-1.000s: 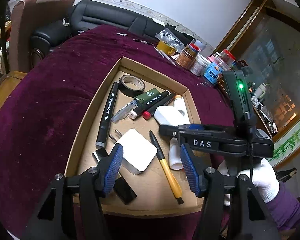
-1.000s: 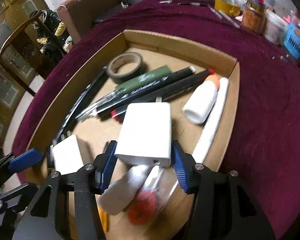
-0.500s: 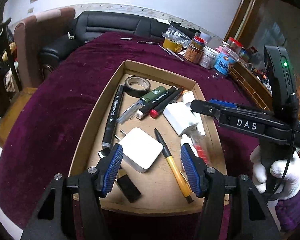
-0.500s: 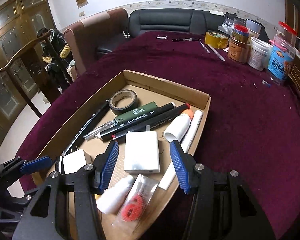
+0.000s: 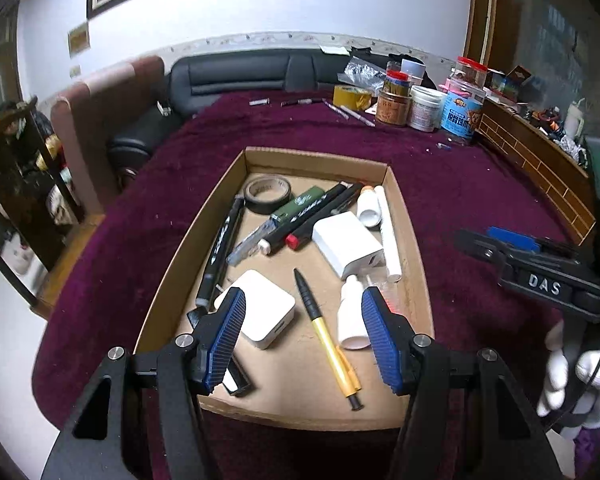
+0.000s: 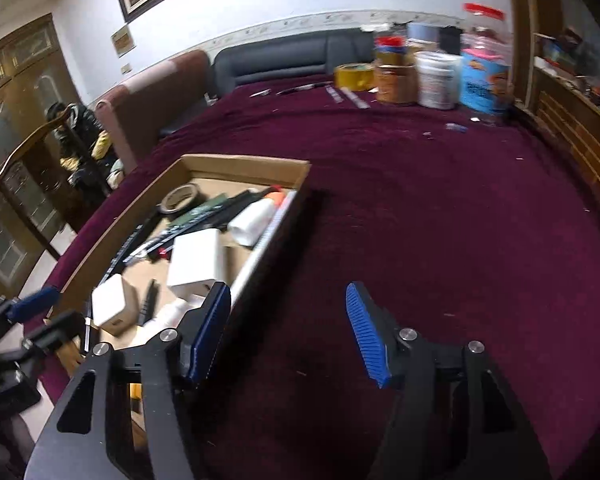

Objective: Organize rigid objects

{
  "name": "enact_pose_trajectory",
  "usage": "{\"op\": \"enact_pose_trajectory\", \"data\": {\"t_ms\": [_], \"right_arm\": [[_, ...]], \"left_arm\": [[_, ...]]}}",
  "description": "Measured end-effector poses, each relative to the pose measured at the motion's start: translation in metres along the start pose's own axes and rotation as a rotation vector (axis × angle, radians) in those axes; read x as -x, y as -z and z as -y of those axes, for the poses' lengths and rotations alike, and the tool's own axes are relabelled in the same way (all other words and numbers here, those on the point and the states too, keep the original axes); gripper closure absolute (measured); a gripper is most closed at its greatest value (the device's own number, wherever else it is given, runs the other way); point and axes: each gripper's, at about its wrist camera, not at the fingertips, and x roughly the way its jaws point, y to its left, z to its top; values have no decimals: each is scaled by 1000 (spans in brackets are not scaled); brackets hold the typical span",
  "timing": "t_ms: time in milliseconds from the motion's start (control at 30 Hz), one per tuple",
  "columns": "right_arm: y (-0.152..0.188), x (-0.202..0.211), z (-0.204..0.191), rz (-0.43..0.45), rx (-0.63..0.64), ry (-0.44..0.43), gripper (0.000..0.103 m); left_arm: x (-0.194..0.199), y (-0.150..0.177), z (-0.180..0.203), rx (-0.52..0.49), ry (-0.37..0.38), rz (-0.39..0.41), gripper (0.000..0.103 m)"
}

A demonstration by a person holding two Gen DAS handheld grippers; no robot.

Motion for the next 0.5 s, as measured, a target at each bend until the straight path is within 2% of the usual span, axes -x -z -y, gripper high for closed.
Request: {"op": "enact_pose_trajectory", "data": {"t_ms": [233,300,367,400,433,467,500], "right_arm": [[13,26,14,70,60,71,37],[16,32,13,93,90,81,37],[20,40,12,128,118,81,37],[21,44,11,151,128,81,37],[23,50,10,185,135,84,36],[24,56,11,218,139,92,30],[26,60,11,250,139,102,19]], "left_arm": [[14,-5,32,-59,-45,47,48],[22,-7,39,-68,-71,86,48],[35,-8,46,-68,-116,163,48],[42,-9,47,-59,-140,212,42],[51,-10,49,-46,-163,271,30],[63,-11,49,-28,-172,351,0],[69,-10,48,-17,-165,404,1]]}}
